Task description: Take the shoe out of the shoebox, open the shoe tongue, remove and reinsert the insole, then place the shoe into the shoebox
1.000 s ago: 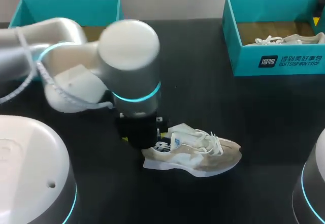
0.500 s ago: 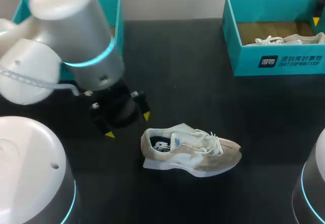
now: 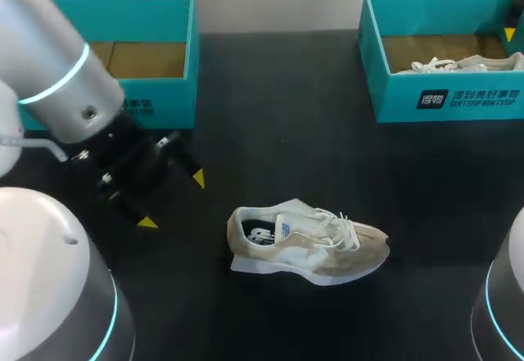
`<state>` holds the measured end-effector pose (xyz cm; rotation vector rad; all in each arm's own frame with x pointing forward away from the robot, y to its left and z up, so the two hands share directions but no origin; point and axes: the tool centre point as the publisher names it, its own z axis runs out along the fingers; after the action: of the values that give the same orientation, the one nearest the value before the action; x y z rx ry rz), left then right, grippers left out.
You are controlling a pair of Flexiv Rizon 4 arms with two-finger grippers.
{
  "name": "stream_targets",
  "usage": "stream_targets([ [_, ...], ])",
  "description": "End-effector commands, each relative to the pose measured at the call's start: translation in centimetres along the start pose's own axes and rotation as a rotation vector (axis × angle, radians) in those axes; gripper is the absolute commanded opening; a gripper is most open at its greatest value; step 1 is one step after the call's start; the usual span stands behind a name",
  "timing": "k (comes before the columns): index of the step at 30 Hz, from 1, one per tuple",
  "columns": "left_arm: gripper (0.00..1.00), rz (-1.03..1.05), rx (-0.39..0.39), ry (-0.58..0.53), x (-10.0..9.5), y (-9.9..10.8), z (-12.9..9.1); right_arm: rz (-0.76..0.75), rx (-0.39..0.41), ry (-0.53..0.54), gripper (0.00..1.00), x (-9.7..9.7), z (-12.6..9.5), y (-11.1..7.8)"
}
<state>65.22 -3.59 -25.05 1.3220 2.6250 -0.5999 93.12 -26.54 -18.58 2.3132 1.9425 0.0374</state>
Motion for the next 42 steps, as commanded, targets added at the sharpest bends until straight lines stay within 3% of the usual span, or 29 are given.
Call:
stream_targets([
  [1, 1.0, 0.002, -0.006, -0.219, 0.9, -0.2, -0.1, 0.0, 0.0, 0.0, 1.0, 0.0, 0.0, 0.0],
  [4, 1.0, -0.089, 0.075, -0.265, 1.4, 0.2, 0.2, 0.0, 0.0, 0.0, 1.0, 0.0, 0.0, 0.0],
  [8, 1.0, -0.223, 0.161, -0.331, 2.2, 2.4, 0.8, 0.0, 0.0, 0.0, 1.0, 0.0, 0.0, 0.0],
  [13, 1.0, -0.33, 0.322, -0.397, 3.8, 4.3, 2.0, 0.0, 0.0, 0.0, 1.0, 0.0, 0.0, 0.0],
  [18, 1.0, -0.446, 0.429, -0.46, 5.1, 5.7, 2.9, 0.0, 0.0, 0.0, 1.0, 0.0, 0.0, 0.0],
  [26, 1.0, -0.58, 0.535, -0.554, 6.7, 7.1, 3.9, 0.0, 0.0, 0.0, 1.0, 0.0, 0.0, 0.0],
  [32, 1.0, -0.626, 0.681, -0.581, 7.5, 7.9, 5.6, 0.0, 0.0, 0.0, 1.0, 0.0, 0.0, 0.0],
  [42, 1.0, -0.702, 0.717, -0.537, 7.6, 8.5, 6.7, 0.0, 0.0, 0.0, 1.0, 0.0, 0.0, 0.0],
])
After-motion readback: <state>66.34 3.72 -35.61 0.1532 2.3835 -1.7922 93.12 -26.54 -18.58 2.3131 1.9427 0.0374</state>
